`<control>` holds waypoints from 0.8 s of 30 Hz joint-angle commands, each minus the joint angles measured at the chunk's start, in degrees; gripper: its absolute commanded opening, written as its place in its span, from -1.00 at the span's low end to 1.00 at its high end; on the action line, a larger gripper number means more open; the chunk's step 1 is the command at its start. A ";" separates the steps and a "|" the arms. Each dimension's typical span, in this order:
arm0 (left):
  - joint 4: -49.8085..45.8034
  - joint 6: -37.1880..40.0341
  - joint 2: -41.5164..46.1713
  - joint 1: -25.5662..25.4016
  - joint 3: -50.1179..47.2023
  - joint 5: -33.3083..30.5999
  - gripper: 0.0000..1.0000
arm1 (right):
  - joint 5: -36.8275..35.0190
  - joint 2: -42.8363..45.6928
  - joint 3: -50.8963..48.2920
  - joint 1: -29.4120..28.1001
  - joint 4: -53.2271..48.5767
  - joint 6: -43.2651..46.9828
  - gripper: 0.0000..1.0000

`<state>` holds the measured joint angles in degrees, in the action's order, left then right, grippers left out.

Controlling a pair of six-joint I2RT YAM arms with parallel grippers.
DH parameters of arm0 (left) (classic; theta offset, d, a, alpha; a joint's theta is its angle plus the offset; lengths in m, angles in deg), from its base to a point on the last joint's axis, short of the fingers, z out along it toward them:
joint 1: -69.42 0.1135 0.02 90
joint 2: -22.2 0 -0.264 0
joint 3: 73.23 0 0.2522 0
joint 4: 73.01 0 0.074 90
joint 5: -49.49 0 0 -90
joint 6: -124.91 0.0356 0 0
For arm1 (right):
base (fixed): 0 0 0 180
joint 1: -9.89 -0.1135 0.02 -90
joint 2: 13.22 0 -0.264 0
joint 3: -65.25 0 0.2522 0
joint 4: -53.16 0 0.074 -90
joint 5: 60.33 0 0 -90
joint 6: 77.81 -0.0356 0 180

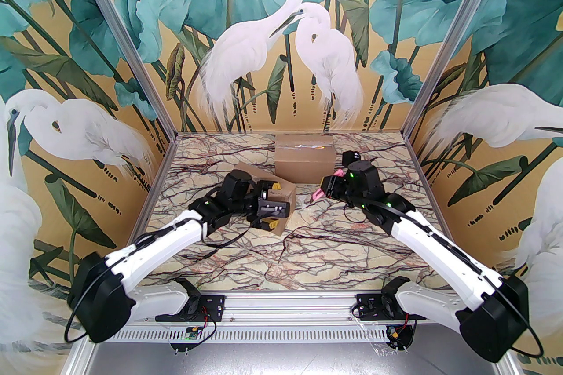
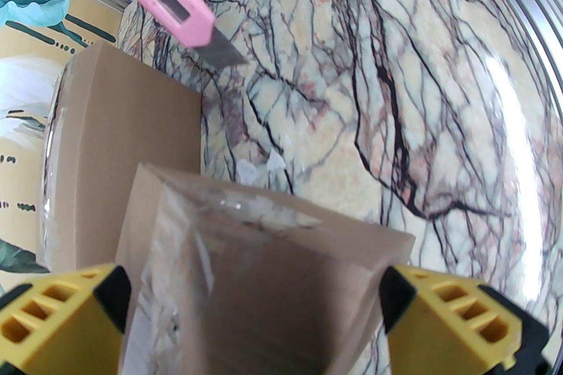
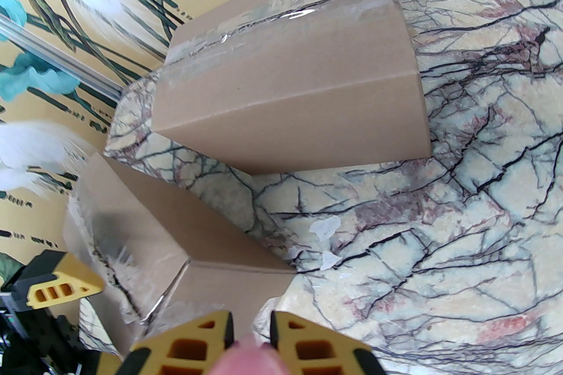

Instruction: Unpack the express box

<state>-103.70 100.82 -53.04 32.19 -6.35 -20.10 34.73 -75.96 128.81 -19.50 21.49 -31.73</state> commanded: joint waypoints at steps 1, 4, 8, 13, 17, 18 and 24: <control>3.17 -6.00 -3.25 -0.55 3.82 -1.68 0.99 | -1.40 2.84 -4.66 0.12 11.51 -5.97 -1.00; 1.45 -6.28 -2.93 -0.46 4.27 -0.22 0.99 | -0.17 2.95 -8.73 -0.21 20.10 -11.19 -1.00; -5.12 -4.42 -1.60 1.05 4.87 3.57 0.99 | -1.23 2.20 -11.98 -0.98 28.69 -15.37 -1.00; -6.74 -4.74 -0.68 3.29 3.84 6.12 0.99 | -2.07 0.63 -12.28 -1.54 31.98 -16.10 -1.00; -6.25 -3.95 -1.13 3.87 3.13 5.40 0.98 | -2.42 -1.64 -11.60 -1.56 34.12 -16.64 -1.00; -5.74 -3.95 -1.22 3.88 2.86 5.27 0.98 | -2.42 -2.28 -10.92 -1.58 33.35 -16.46 -1.00; -2.77 -4.30 -1.69 3.93 2.16 4.31 0.97 | -2.75 -4.85 -9.67 -1.58 33.07 -16.68 -1.00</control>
<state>-108.12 96.97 -55.01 35.73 -3.33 -16.30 33.55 -80.49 117.05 -20.90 52.79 -47.62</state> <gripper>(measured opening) 0.987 0.170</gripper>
